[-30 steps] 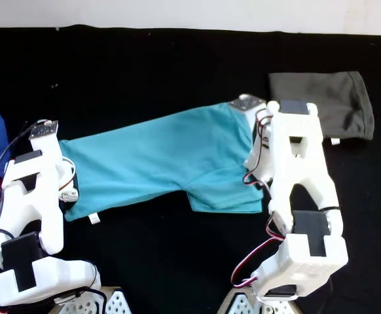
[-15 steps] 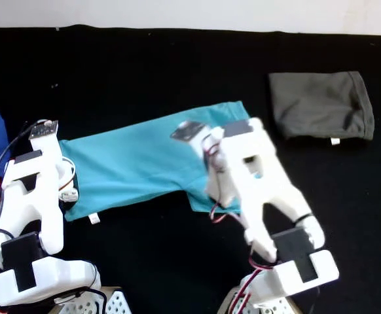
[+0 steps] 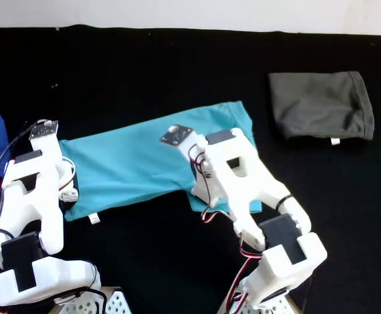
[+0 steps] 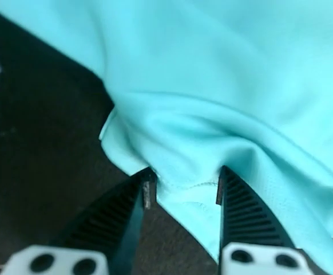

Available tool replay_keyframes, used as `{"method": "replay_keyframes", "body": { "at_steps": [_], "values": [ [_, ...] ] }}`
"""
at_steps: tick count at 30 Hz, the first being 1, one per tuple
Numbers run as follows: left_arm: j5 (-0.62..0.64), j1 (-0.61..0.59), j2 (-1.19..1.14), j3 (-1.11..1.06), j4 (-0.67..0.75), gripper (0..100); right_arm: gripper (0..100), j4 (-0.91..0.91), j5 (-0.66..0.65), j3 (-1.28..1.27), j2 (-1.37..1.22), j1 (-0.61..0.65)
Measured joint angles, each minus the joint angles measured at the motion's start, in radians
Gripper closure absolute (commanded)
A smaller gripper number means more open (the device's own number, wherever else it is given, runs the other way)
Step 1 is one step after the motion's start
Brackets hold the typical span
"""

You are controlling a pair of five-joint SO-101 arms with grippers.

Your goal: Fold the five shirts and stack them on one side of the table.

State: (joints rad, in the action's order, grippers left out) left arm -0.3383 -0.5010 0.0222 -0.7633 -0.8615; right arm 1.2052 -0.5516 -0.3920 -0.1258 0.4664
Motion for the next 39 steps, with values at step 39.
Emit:
{"method": "replay_keyframes", "body": {
  "at_steps": [39],
  "values": [
    [0.0,0.0,0.0,0.0,0.0,99,80.3,0.163,-0.04,-0.014,0.222,-0.031]
  ]
}}
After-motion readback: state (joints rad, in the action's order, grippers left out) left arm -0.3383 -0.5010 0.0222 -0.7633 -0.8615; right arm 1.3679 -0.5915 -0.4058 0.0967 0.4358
